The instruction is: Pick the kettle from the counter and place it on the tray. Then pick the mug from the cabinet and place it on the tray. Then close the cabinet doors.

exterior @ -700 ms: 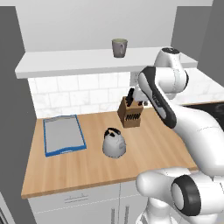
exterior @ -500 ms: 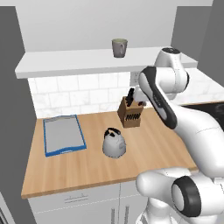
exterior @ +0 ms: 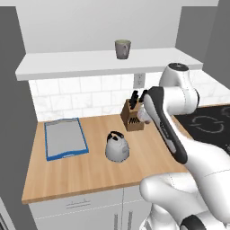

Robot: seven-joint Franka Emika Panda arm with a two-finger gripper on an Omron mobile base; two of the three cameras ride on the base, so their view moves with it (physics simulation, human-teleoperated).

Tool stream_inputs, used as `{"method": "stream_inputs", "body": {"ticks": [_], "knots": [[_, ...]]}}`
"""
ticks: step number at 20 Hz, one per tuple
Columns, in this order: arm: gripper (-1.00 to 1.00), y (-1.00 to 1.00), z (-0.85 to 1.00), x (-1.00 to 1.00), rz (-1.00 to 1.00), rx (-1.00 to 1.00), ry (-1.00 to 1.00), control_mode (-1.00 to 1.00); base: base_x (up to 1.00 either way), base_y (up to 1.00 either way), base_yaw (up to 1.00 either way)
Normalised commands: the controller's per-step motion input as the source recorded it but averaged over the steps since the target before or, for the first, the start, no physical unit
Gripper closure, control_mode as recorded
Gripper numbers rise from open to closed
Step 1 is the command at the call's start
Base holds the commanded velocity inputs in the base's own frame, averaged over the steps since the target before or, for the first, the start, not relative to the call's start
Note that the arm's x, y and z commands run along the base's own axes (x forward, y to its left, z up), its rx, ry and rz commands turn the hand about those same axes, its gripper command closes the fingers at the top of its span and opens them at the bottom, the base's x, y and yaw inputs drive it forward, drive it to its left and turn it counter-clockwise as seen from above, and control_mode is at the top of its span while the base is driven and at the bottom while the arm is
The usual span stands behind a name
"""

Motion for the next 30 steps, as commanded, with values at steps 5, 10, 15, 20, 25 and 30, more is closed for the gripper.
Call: {"method": "stream_inputs", "body": {"ticks": [5, 10, 15, 20, 25, 30], "knots": [[-1.00, 0.41, -0.40, -0.17, 0.20, -0.18, -0.01, -1.00, 0.00, 0.00, 0.00], [-1.00, 0.49, -0.24, 0.12, 0.08, -0.12, 0.00, -1.00, 0.00, 0.00, 0.00], [-1.00, 0.34, -0.18, 0.34, 0.11, 0.00, 0.00, -1.00, 0.00, 0.00, 0.00], [-1.00, 0.20, -0.20, 0.65, 0.00, 0.00, 0.09, -1.00, 0.00, 0.00, 0.00], [-1.00, 0.24, -0.22, 0.69, 0.00, 0.00, 0.09, -1.00, 0.00, 0.00, 0.00], [-1.00, 0.14, -0.19, 0.52, 0.00, 0.00, 0.04, -1.00, 0.00, 0.00, 0.00]]}}
